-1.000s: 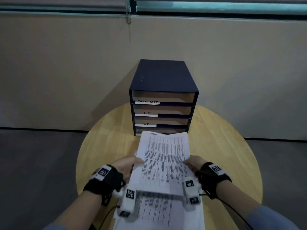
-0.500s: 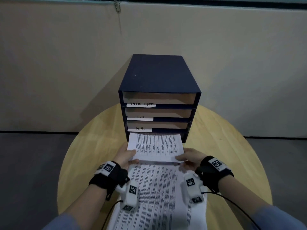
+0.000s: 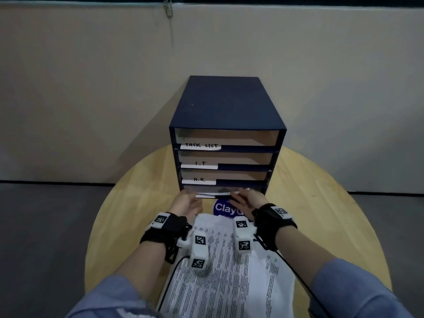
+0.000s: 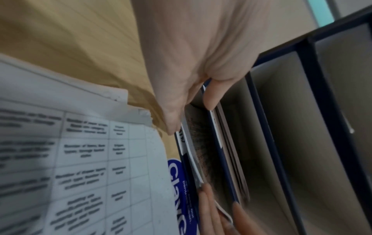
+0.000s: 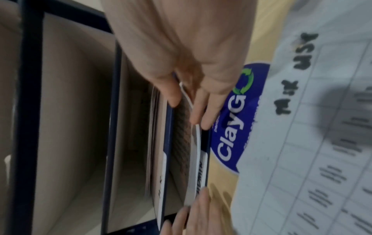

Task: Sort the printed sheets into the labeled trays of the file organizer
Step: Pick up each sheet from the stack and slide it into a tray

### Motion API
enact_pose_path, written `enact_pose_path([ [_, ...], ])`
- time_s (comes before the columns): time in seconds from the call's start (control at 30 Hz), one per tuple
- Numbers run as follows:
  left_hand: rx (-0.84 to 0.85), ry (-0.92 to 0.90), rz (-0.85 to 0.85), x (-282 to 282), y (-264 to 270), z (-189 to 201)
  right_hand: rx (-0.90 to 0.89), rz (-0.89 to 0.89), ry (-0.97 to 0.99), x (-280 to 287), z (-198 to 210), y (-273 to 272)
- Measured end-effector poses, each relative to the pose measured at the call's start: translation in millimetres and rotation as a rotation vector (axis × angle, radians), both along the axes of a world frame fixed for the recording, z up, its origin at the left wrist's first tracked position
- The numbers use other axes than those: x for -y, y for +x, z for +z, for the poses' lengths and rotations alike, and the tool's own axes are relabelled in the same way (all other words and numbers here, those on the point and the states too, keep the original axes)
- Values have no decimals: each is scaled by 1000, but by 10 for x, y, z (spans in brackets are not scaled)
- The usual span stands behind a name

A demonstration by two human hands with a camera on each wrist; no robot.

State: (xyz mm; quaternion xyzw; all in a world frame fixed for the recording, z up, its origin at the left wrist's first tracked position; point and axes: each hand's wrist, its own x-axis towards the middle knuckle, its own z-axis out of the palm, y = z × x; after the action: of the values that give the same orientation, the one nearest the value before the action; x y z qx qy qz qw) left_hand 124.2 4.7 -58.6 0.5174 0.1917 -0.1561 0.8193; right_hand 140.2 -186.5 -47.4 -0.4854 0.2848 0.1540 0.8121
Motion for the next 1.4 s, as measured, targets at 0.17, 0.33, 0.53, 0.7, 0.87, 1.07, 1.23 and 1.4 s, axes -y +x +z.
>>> enact_pose_path([
  [0.17,-19,81,50,74,26,71,-63,-29,14,-54,-58,-24],
  [0.33,-19,259,-48,67,187,-6,0,-76,-5,27,-118,184],
  [0.53,-66,412,-184,62,276,-30,8,-23,49,152,-155,208],
  [0.7,27,570,-270,-12,227,-76,-11,-4,39,295,-115,72],
  [0.87,352,1027,-190,-96,-75,-47,36,50,-15,508,101,-310],
  [1.07,418,1459,-736,-110,-508,-184,-150,336,-495,551,141,-1023],
  [1.23,327,1508,-786,-18,-627,-104,-173,344,-668,395,-74,-1344],
  [1.4,467,1406,-499,-30,-697,6,-152,294,-629,383,-51,-1358],
])
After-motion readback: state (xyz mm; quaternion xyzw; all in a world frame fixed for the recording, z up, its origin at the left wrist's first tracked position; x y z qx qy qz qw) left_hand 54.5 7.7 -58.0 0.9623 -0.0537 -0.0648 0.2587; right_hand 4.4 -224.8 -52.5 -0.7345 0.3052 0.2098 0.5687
